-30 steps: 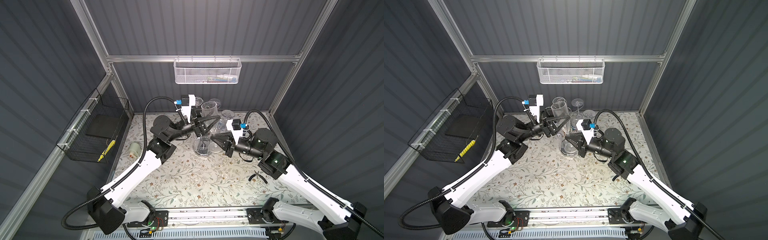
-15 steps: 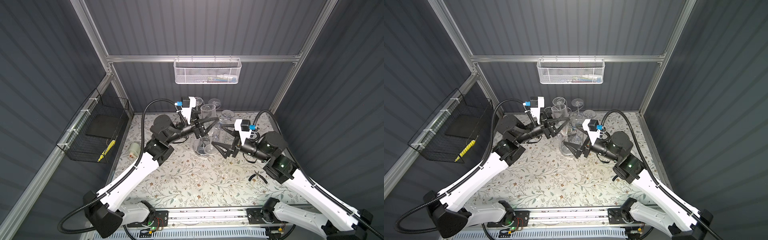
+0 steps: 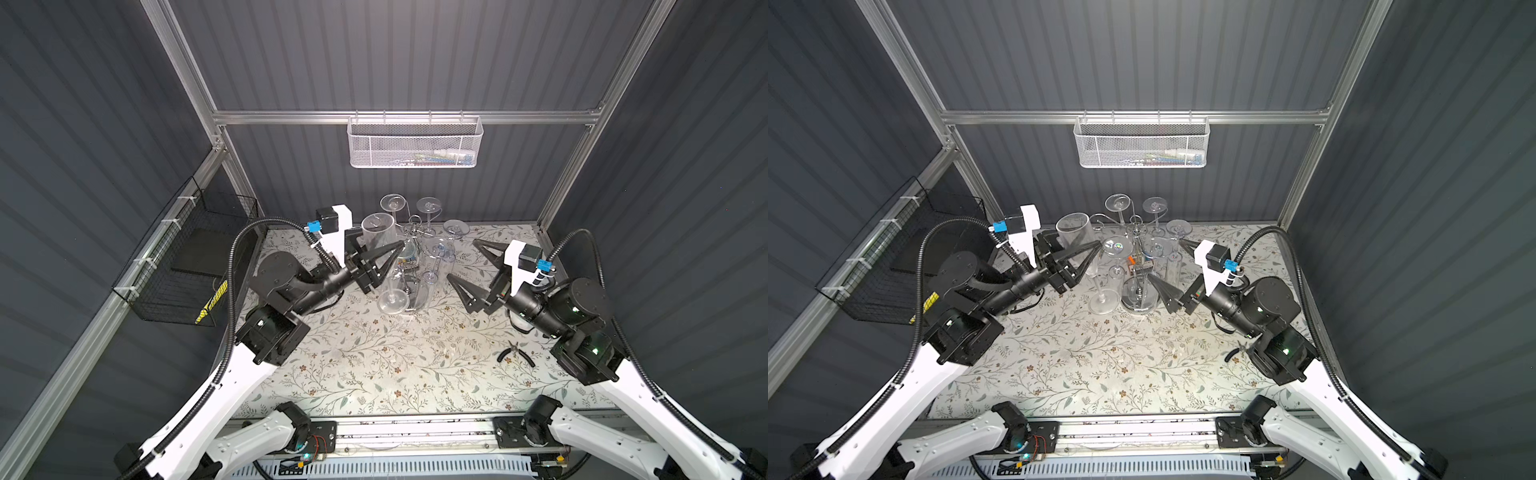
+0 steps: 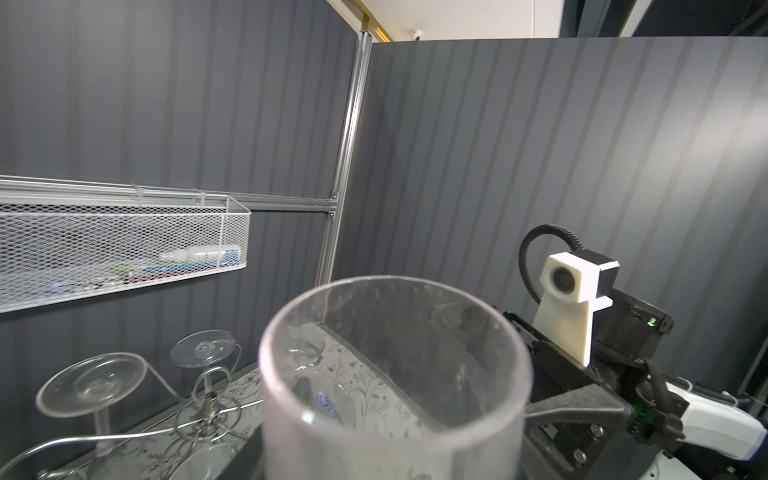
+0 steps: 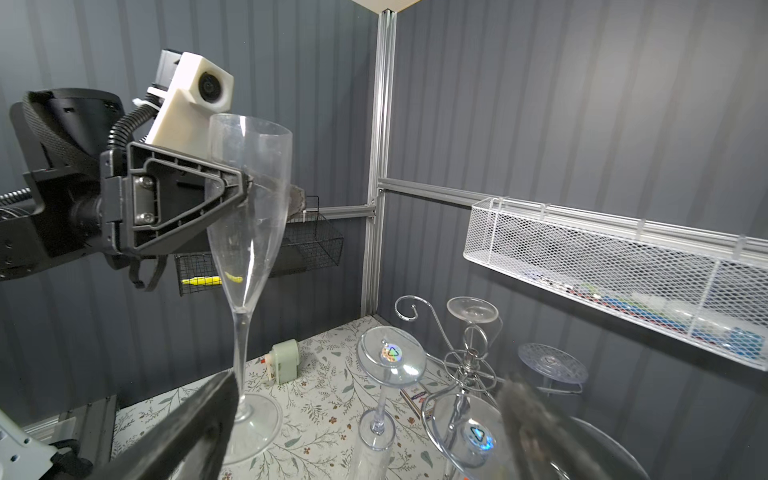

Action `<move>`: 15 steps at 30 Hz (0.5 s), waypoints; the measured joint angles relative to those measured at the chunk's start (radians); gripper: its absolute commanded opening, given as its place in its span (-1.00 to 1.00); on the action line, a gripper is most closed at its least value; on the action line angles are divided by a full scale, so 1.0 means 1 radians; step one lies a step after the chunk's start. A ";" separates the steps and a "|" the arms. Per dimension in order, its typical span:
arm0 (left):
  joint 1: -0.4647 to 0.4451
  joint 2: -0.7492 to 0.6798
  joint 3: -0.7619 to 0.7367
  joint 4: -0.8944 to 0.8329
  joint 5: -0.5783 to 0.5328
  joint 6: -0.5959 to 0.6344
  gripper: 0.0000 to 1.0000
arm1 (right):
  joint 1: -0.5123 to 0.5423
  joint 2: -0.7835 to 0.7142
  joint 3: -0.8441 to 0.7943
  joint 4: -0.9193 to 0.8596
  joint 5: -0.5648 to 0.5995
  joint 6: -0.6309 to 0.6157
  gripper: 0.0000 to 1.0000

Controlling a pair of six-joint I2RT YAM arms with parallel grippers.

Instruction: Take the wine glass off the wine glass rack

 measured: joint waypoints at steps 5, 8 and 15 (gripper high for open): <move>0.000 -0.100 -0.097 -0.050 -0.136 0.044 -0.10 | 0.000 -0.016 -0.003 -0.024 0.025 -0.003 0.98; 0.000 -0.156 -0.165 -0.066 -0.232 0.062 -0.11 | 0.000 -0.041 -0.017 -0.038 0.042 -0.003 0.98; 0.000 -0.224 -0.275 -0.082 -0.429 0.101 -0.11 | 0.000 -0.105 -0.048 -0.069 0.107 -0.003 0.98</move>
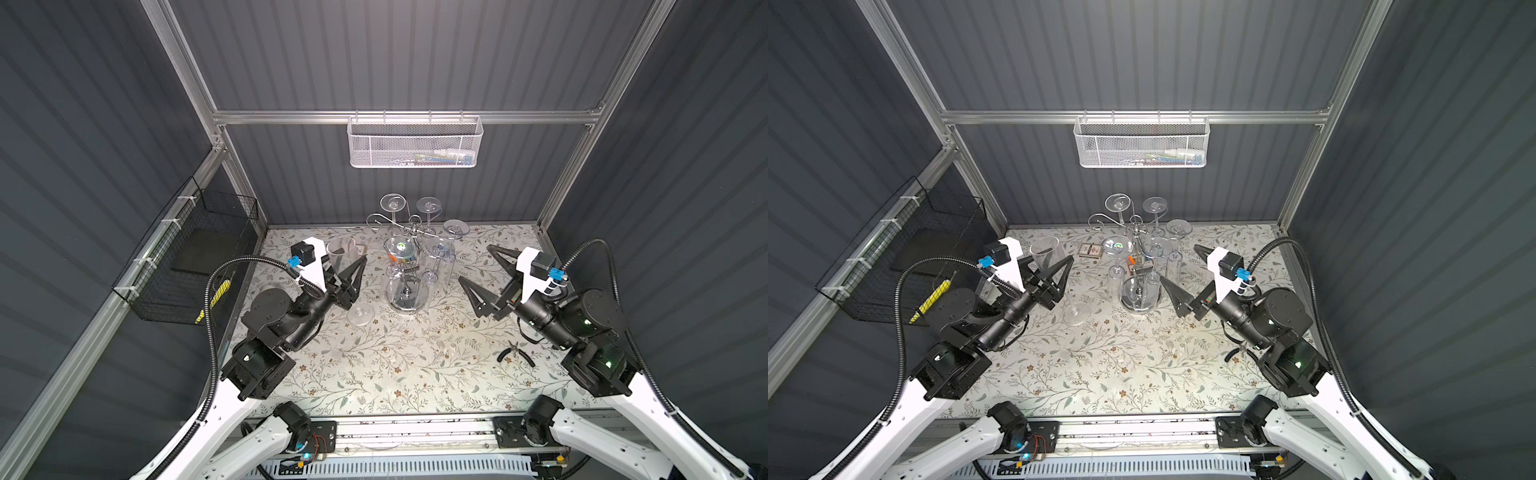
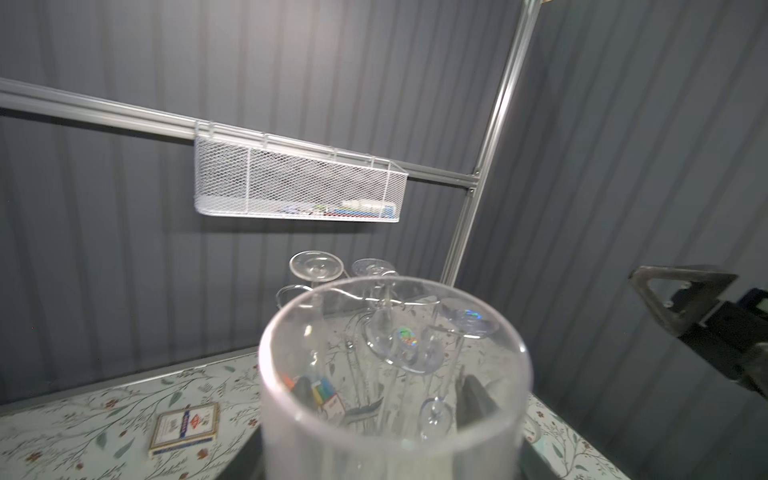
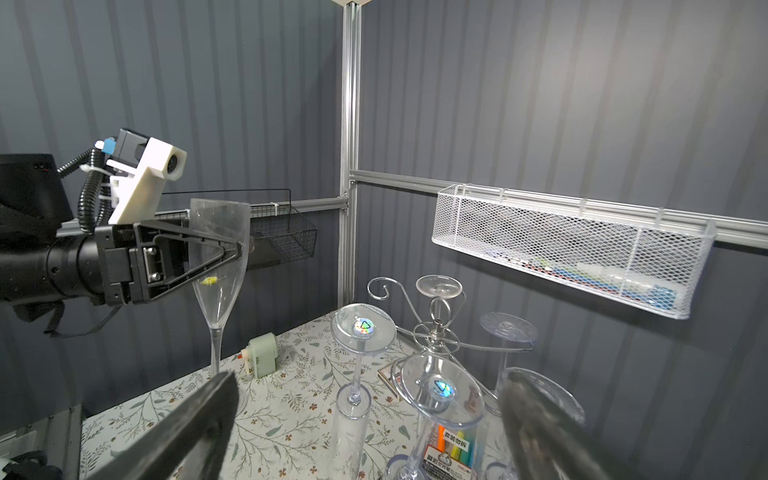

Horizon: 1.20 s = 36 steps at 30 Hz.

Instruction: Take the wine glass off the wine glass rack

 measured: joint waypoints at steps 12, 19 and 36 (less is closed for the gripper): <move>0.000 0.052 -0.165 0.143 -0.127 0.134 -0.12 | 0.000 -0.069 -0.053 -0.084 0.066 -0.007 0.98; 0.000 0.049 -0.305 0.317 -0.242 0.194 -0.12 | 0.000 -0.089 -0.087 -0.110 0.070 -0.018 0.98; 0.249 0.423 -0.364 0.692 -0.150 0.213 -0.12 | 0.000 -0.229 -0.249 -0.146 0.224 -0.031 0.98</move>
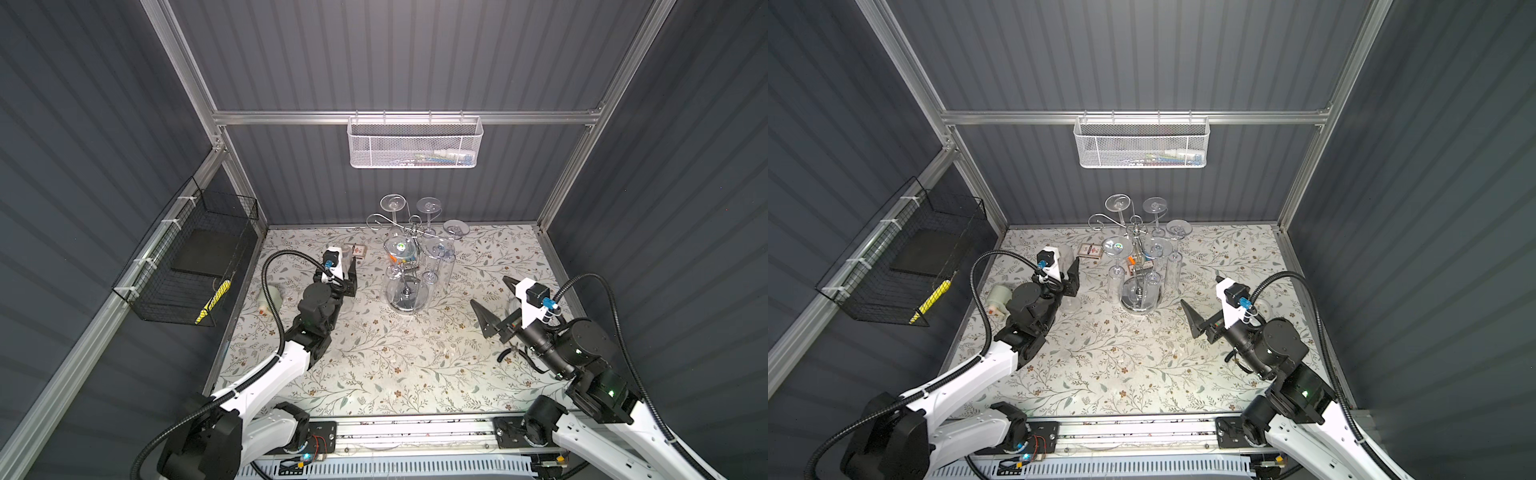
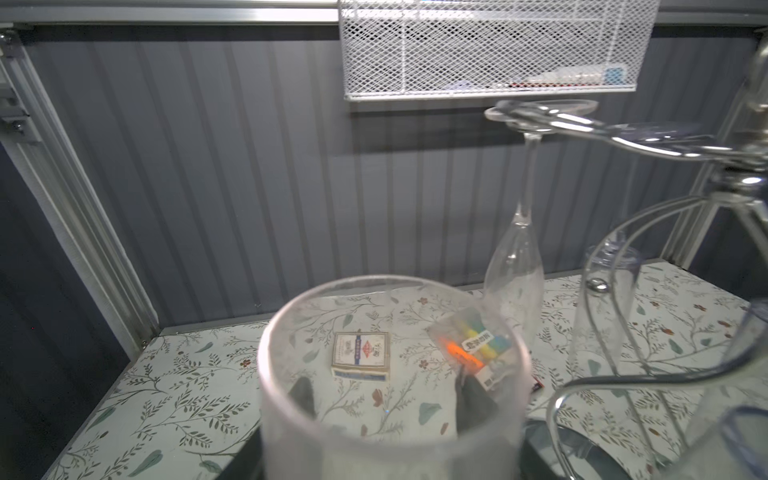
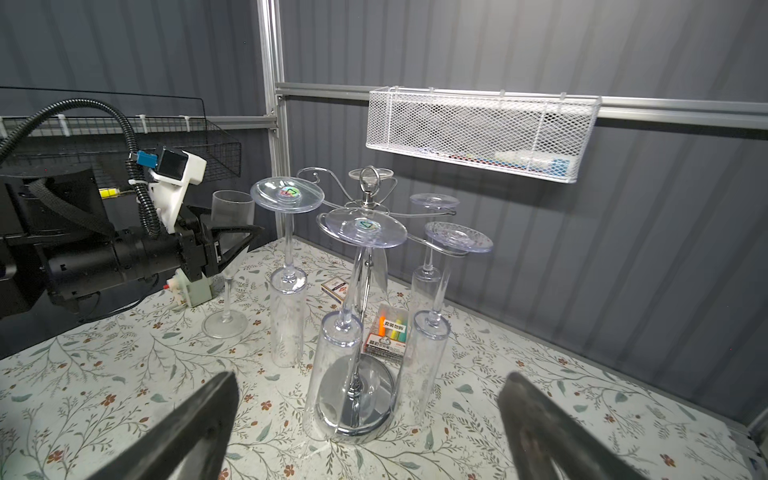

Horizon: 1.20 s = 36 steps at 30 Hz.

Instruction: Take the wine glass off the wine glass rack

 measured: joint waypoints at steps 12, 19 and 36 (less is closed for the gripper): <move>0.125 0.436 0.022 0.393 0.144 -0.069 -0.12 | -0.010 0.045 -0.058 0.050 0.089 0.006 0.98; 0.158 0.597 0.095 0.552 0.207 -0.086 -0.12 | -0.060 0.123 -0.062 0.090 0.096 0.016 0.98; 0.182 0.816 0.202 0.752 0.270 -0.093 -0.14 | -0.154 0.208 -0.083 0.162 0.016 0.086 0.98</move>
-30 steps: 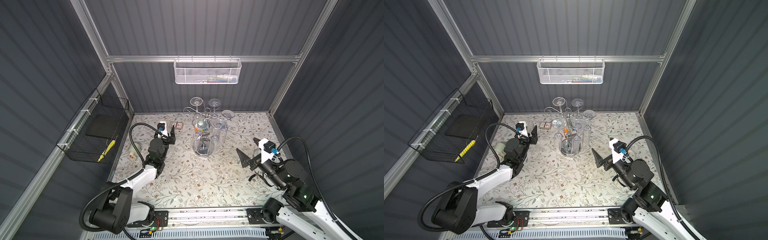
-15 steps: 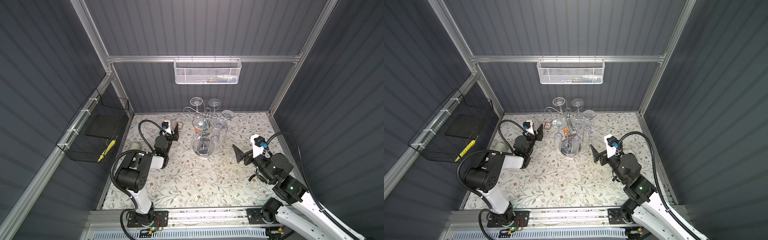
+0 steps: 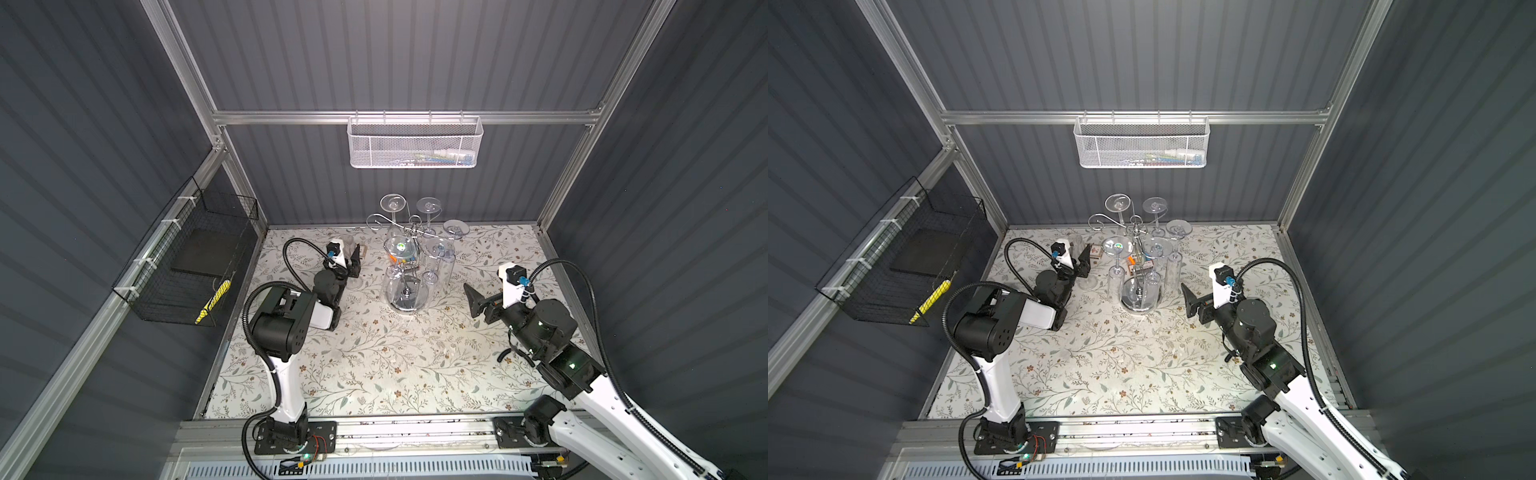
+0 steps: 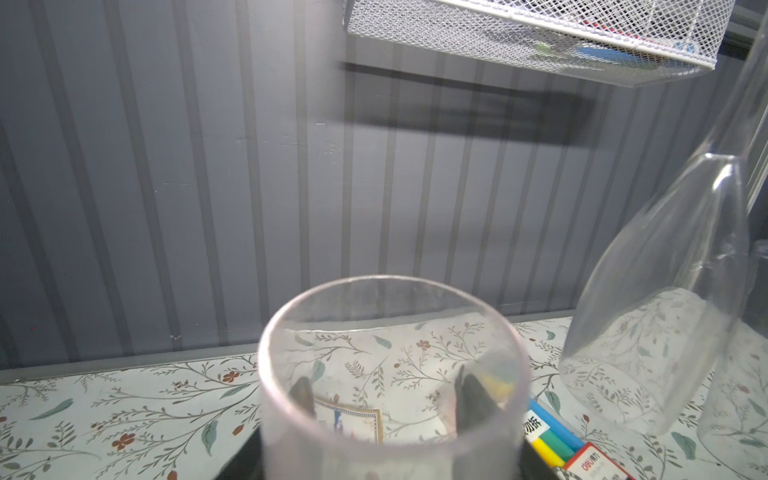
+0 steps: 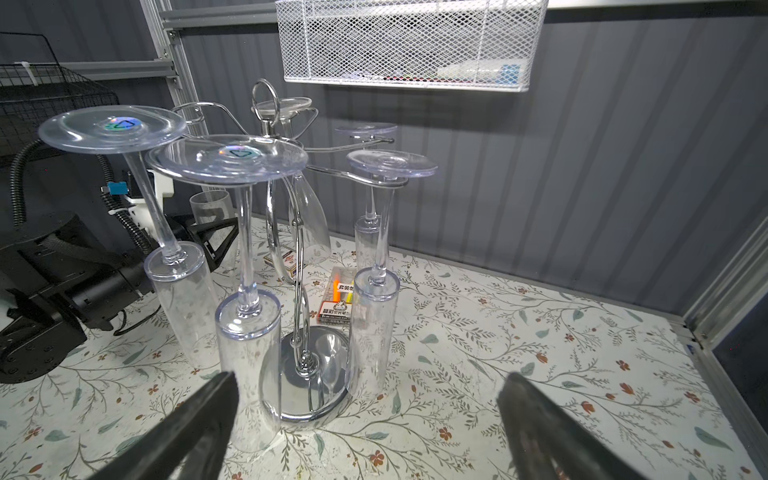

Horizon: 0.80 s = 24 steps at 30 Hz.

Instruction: Take the wine glass off the wine glass rack

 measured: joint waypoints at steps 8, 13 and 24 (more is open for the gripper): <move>0.001 0.005 0.009 0.015 0.003 0.000 -0.14 | -0.002 0.001 -0.001 0.011 -0.013 0.011 0.98; 0.001 0.032 0.014 0.018 0.007 0.000 -0.12 | -0.006 -0.006 -0.001 0.011 -0.016 0.018 0.98; 0.001 0.041 0.015 0.034 0.007 0.000 0.29 | -0.006 -0.010 -0.001 0.011 -0.030 0.029 0.98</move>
